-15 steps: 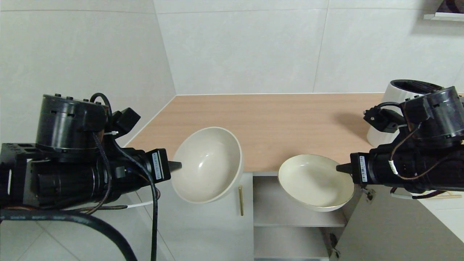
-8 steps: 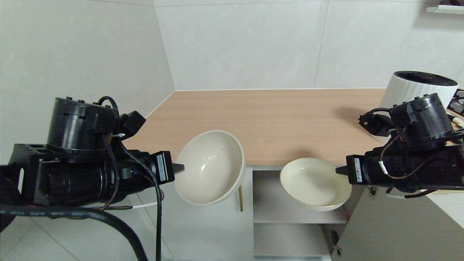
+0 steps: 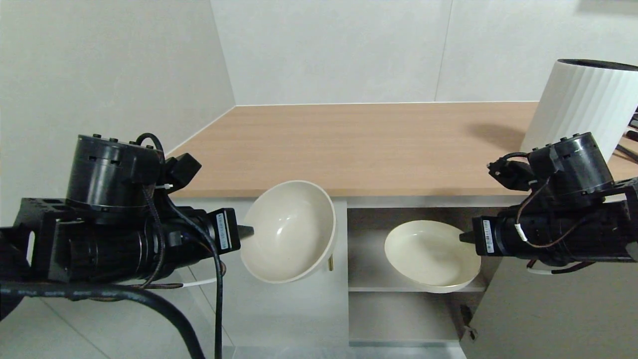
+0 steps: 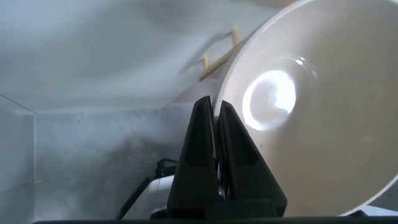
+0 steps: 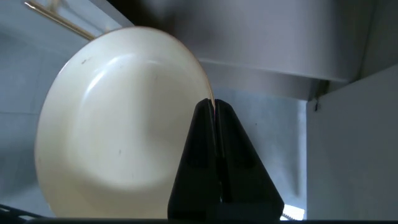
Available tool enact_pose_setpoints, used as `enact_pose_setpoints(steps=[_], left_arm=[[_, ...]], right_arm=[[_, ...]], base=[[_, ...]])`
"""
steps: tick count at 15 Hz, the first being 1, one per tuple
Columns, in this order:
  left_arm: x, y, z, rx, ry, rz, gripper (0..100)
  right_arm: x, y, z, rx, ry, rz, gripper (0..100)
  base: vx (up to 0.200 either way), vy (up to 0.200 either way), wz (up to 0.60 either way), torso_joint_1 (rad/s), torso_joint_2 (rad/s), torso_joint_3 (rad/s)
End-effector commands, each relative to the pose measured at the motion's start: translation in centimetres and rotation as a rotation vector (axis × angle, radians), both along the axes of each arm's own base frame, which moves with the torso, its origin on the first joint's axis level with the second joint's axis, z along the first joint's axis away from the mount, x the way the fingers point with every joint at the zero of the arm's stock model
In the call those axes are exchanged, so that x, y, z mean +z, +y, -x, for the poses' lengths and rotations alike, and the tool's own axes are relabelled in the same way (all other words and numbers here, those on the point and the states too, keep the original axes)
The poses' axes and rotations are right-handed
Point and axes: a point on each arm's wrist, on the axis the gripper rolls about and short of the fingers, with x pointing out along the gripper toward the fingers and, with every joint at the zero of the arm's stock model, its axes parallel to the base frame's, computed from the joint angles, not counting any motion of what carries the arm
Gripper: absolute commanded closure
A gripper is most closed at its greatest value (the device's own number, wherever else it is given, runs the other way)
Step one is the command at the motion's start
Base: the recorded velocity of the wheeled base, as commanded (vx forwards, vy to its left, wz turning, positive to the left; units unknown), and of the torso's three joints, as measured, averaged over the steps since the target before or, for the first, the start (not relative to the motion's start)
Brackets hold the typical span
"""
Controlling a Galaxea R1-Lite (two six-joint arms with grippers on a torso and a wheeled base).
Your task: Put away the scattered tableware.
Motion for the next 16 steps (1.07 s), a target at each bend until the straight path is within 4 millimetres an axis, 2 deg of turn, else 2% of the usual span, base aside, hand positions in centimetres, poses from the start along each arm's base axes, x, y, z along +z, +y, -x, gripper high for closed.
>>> enact_pose_setpoints(steps=[1,8,14,16], left_arm=[[-0.1,0.0,-0.1,0.0,0.002,0.0,100],[0.0,0.0,0.0,0.0,0.001,0.0,100],[0.0,0.0,0.0,0.0,0.001,0.0,100],[-0.1,-0.1,0.0,-0.004,0.003,-0.002,100]], right_arm=[[-0.1,0.1,-0.1,0.0,0.004,0.002,100],[-0.5,0.1,-0.2,0.0,0.015,0.008,100],[-0.7,0.2,-0.4,0.0,0.025,0.013,100],[-1.6,0.6,-1.2,0.0,0.043,0.022,100]], base=[[0.0,0.0,0.0,-0.163,0.46,0.305],[0.0,0.0,0.0,-0.121,0.45,0.318],[0.0,0.0,0.0,-0.014,0.07,0.047],[0.0,0.0,0.0,0.0,0.0,0.0]])
